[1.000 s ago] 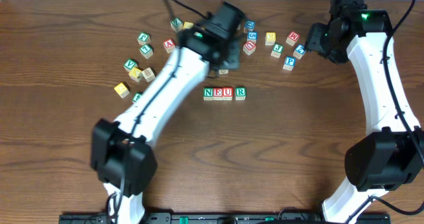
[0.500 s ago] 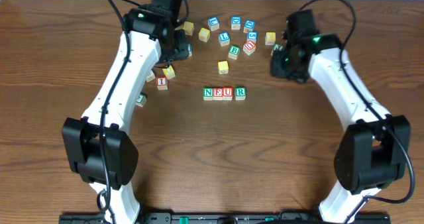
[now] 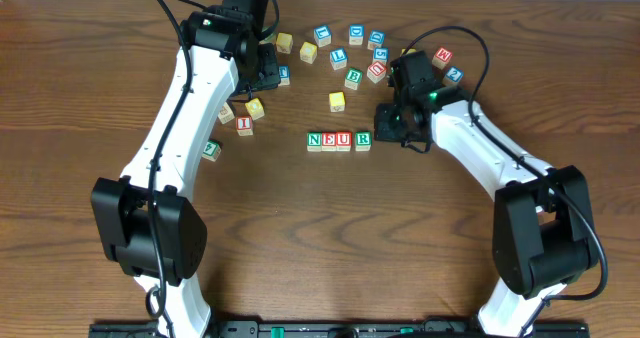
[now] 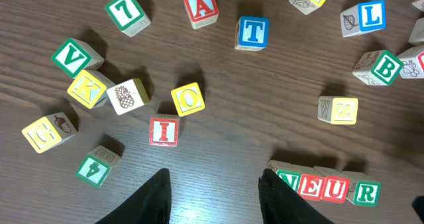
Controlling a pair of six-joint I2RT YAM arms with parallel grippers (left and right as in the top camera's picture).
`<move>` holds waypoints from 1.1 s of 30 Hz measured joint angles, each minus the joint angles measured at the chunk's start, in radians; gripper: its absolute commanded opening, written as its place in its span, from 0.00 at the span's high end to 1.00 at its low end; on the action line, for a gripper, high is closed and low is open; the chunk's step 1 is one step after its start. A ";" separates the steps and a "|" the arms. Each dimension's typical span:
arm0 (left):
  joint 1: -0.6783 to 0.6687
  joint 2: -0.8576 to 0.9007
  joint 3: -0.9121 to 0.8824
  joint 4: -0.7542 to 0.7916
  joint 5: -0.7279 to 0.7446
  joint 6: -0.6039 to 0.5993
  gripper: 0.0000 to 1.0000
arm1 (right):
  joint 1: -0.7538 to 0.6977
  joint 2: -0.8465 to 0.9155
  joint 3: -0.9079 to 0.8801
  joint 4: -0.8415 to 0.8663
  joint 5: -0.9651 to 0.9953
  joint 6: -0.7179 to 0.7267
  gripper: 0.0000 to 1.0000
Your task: Spell out NEURIPS
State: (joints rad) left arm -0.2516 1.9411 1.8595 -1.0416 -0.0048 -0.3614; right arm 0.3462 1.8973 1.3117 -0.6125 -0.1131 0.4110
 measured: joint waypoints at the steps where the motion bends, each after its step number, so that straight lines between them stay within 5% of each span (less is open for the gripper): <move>1: 0.000 0.000 0.000 0.000 0.000 0.000 0.58 | 0.002 0.000 -0.008 0.014 0.000 0.002 0.99; 33: 0.000 0.000 0.000 -0.001 0.000 0.000 0.58 | 0.003 0.043 -0.135 0.225 -0.091 0.053 0.99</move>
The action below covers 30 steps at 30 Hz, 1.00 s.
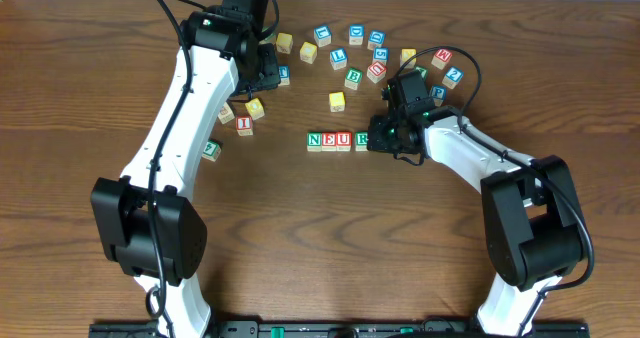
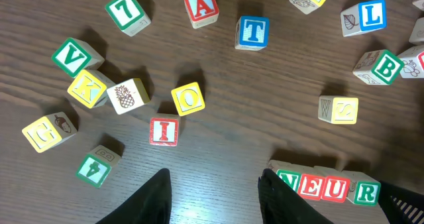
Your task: Spell out NEURIPS
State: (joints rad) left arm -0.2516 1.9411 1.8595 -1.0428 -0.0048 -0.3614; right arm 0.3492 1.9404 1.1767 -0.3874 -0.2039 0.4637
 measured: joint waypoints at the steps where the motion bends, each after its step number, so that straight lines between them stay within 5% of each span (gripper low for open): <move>1: 0.000 0.000 0.000 0.000 0.000 0.000 0.58 | 0.000 0.000 0.000 0.000 -0.002 0.000 0.99; 30: 0.000 0.000 0.000 0.000 0.000 0.000 0.58 | 0.008 0.000 0.000 0.005 -0.029 0.001 0.99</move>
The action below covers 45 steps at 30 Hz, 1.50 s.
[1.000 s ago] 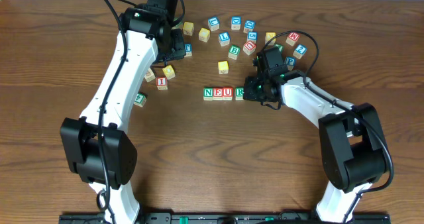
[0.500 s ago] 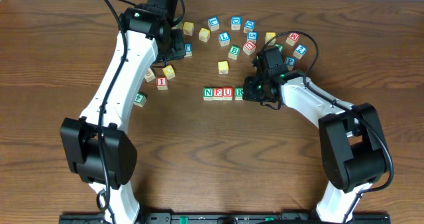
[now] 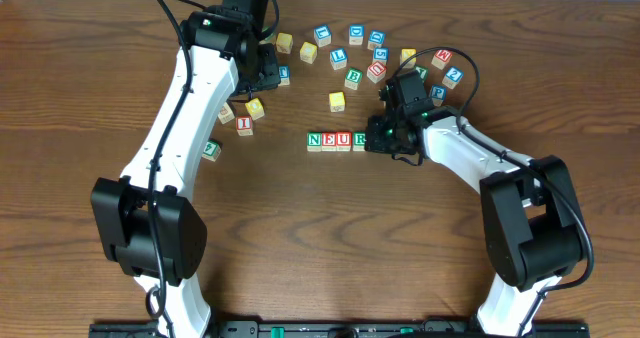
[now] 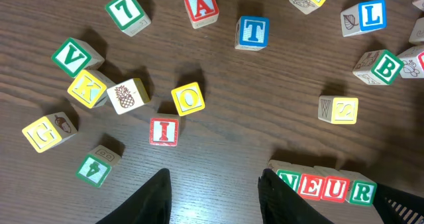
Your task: Spell out NEURIPS
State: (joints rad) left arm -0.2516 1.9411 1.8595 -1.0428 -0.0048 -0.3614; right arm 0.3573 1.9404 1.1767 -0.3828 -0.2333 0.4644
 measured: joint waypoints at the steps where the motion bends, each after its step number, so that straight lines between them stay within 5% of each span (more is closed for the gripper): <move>1: 0.000 0.000 0.000 0.000 0.000 0.000 0.58 | 0.000 0.000 0.000 0.000 0.000 0.000 0.99; 45: 0.000 0.000 0.000 0.000 0.000 0.000 0.58 | 0.021 0.000 0.000 0.019 -0.006 0.000 0.99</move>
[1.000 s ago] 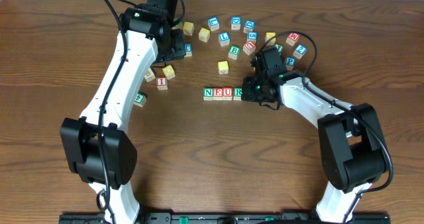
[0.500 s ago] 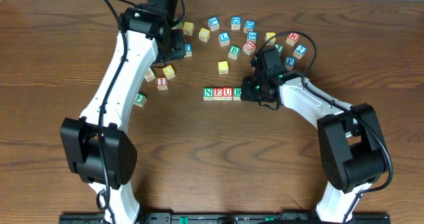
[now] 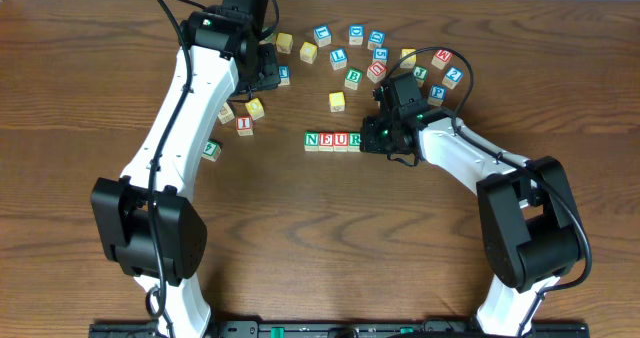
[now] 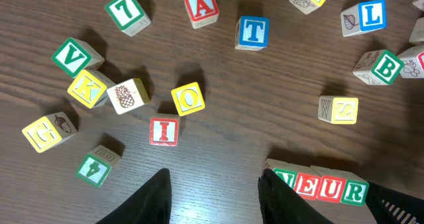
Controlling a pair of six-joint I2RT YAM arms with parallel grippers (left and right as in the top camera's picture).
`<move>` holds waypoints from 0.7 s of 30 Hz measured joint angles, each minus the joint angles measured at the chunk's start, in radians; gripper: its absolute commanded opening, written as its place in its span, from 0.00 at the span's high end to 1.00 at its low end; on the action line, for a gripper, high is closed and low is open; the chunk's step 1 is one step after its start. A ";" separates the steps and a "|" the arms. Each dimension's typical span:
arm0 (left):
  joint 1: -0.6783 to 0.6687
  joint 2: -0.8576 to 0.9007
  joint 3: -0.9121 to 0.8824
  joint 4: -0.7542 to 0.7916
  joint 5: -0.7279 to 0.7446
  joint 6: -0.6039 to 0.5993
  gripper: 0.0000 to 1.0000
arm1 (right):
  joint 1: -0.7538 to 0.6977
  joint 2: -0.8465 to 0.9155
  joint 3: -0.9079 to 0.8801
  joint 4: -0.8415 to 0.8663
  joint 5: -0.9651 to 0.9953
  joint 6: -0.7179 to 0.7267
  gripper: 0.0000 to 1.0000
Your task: Spell out NEURIPS
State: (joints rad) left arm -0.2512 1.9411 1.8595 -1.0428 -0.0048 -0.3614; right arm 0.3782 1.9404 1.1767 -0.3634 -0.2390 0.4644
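Four blocks reading N E U R [image 3: 333, 140] lie in a row at mid-table; the same row [image 4: 319, 186] shows at the lower right of the left wrist view. My right gripper [image 3: 371, 136] is pressed against the R end, its fingers hidden under the wrist. The red I block [image 4: 163, 130] lies among loose blocks to the left, also visible from overhead [image 3: 244, 124]. A yellow block [image 4: 338, 110] that looks like an S sits above the row. My left gripper [image 4: 213, 177] hovers open and empty above the I block.
Loose letter blocks form an arc behind the row, among them T [image 4: 252, 32], A [image 4: 201, 6], L [image 4: 364, 16], B [image 4: 378, 67] and a blue P [image 3: 437, 93]. More lie at the left: V [image 4: 72, 57], K [image 4: 87, 89], O [image 4: 188, 99].
My right gripper has moved a little left against the R block, and the N E U R row has shifted slightly left. The left arm has not moved.
At first my right gripper stood off to the right of the N E U R row, with R set slightly apart. It then came up to the R end, and by now the row sits tighter and a little further left. The left gripper stayed open throughout.
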 measured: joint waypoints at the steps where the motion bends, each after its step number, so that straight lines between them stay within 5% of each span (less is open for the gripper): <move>1: 0.000 0.000 0.000 0.000 0.000 0.000 0.58 | 0.000 0.000 0.000 0.001 0.000 0.000 0.99; 21: 0.000 0.000 0.000 0.000 0.000 0.000 0.58 | -0.145 -0.211 0.058 -0.216 0.003 -0.068 0.93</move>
State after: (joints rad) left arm -0.2516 1.9411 1.8595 -1.0431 -0.0048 -0.3614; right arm 0.2329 1.7298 1.2346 -0.5793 -0.2363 0.3962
